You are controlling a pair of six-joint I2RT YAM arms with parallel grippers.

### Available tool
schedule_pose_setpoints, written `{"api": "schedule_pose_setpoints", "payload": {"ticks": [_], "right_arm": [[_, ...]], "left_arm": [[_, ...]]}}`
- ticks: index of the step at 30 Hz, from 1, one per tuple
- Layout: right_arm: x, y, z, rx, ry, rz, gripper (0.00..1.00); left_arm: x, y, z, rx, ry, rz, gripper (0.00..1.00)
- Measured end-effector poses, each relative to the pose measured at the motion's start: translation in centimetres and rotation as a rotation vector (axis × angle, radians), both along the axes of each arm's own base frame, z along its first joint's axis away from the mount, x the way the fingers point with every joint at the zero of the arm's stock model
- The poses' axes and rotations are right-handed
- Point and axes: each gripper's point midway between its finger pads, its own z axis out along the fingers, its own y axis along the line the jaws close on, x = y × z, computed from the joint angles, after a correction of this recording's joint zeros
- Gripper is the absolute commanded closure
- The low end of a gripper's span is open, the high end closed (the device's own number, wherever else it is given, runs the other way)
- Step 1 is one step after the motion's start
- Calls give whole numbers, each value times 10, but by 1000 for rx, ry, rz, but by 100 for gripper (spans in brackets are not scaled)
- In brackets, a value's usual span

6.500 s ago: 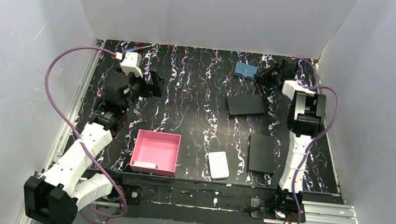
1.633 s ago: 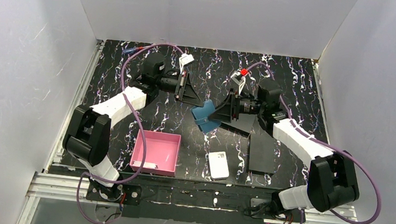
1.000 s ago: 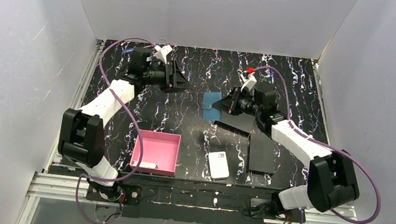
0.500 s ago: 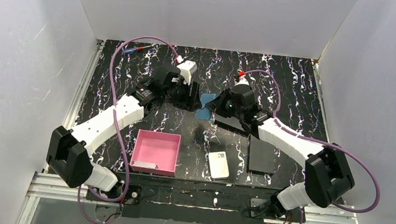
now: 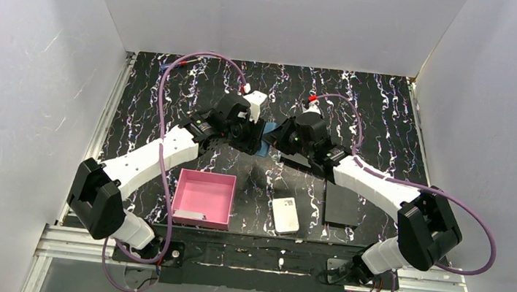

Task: Put the credit cards into the card holder
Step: Open the card holder at the center of the board.

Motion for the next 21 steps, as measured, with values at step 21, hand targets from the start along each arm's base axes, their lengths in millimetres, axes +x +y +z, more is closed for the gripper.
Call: {"api": "schedule_pose_setpoints", "payload": {"ticks": [21], "right_arm": [[-10,14,-5,20,30,26,99]], "left_arm": [[16,16,-18,133,-35,52,58]]}}
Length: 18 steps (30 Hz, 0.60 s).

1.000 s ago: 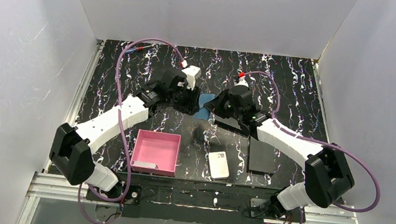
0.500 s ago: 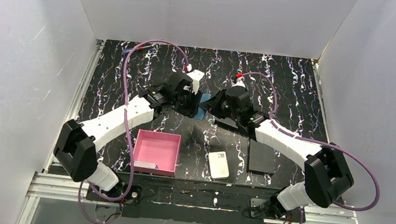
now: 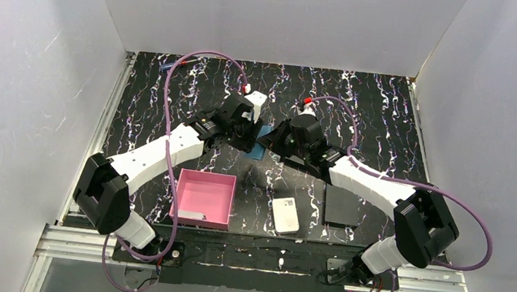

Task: Put the credit cards into the card holder
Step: Open the card holder at the center of the board.

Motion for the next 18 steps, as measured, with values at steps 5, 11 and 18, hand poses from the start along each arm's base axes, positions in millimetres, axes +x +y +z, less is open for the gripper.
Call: {"api": "schedule_pose_setpoints", "payload": {"ticks": [5,11,18], "right_arm": [[-1,2,-1,-3,1,3,99],[-2,3,-3,-3,3,5,99],[-1,11,-7,10,9,12,99]], "left_arm": [[1,2,0,12,-6,-1,55],[3,5,-2,30,-14,13,62],[7,11,-4,86,-28,51,83]]}}
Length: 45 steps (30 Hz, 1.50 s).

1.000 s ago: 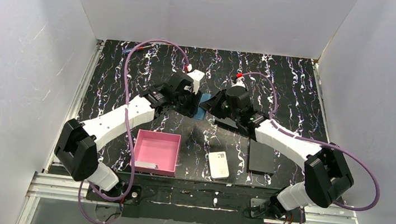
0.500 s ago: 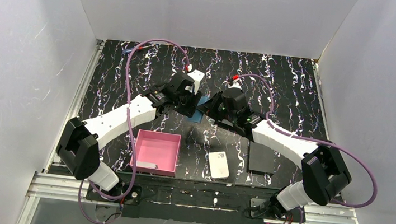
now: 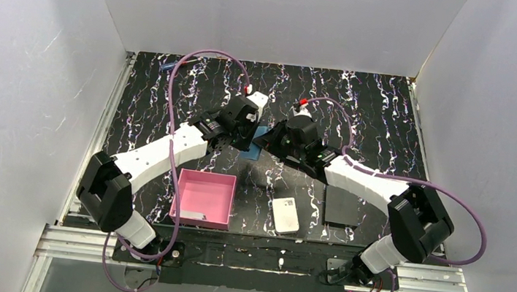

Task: Put the credit cards into the card holder
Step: Open the card holder at the center of the board.

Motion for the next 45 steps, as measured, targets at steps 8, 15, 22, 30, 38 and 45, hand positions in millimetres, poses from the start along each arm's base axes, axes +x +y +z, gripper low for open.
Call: {"api": "schedule_pose_setpoints", "payload": {"ticks": [8,15,22,30,38,45], "right_arm": [[-9,9,5,28,8,47,99],[6,-30,18,229,-28,117,99],[28,-34,3,469,72,293,98],[62,11,-76,304,192,332,57],[79,15,-114,-37,176,300,25],[86,-6,-112,-235,107,299,20]], "left_arm": [[14,21,4,39,-27,77,100],[19,21,14,-156,26,53,100],[17,2,37,-509,162,-4,100],[20,2,-39,-471,375,103,100],[10,-1,-45,-475,435,104,100],[7,2,-36,-467,411,94,100]]}}
